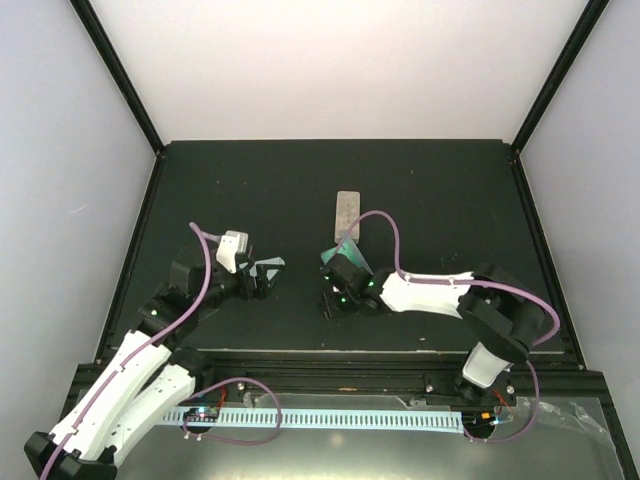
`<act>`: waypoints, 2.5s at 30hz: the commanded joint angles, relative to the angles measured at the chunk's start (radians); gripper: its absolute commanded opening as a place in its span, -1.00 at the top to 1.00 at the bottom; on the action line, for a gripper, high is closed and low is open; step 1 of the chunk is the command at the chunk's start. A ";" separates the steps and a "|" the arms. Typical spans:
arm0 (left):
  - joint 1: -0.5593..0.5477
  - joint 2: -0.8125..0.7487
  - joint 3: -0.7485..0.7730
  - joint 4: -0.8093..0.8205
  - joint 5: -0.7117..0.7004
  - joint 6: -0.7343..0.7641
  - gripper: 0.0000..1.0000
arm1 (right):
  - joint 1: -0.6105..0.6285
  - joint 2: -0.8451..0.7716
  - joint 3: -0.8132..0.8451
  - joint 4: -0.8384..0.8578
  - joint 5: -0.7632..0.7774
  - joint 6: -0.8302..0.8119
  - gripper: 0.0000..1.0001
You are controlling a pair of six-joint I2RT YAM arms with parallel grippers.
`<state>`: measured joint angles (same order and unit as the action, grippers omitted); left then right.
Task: Organize the sunglasses
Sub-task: Adjust the sunglasses case at the center of the board, then move the glasses cleaning cloth to the center of the board.
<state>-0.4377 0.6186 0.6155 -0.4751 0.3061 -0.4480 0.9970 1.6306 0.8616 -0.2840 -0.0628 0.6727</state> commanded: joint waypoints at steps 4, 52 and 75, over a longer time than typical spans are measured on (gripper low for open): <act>0.007 -0.059 -0.029 -0.018 -0.031 -0.042 -0.98 | -0.021 0.047 0.065 -0.065 0.109 0.026 -0.10; 0.007 -0.170 0.157 -0.268 -0.380 -0.064 -0.98 | 0.110 0.372 0.508 -0.050 0.232 -0.101 -0.14; 0.007 -0.279 0.231 -0.387 -0.553 -0.076 -0.98 | 0.165 0.685 0.843 -0.251 0.364 -0.134 0.94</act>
<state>-0.4377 0.3317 0.8246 -0.8360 -0.2325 -0.5198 1.1606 2.2978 1.7164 -0.4664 0.2562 0.5152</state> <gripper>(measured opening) 0.989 0.103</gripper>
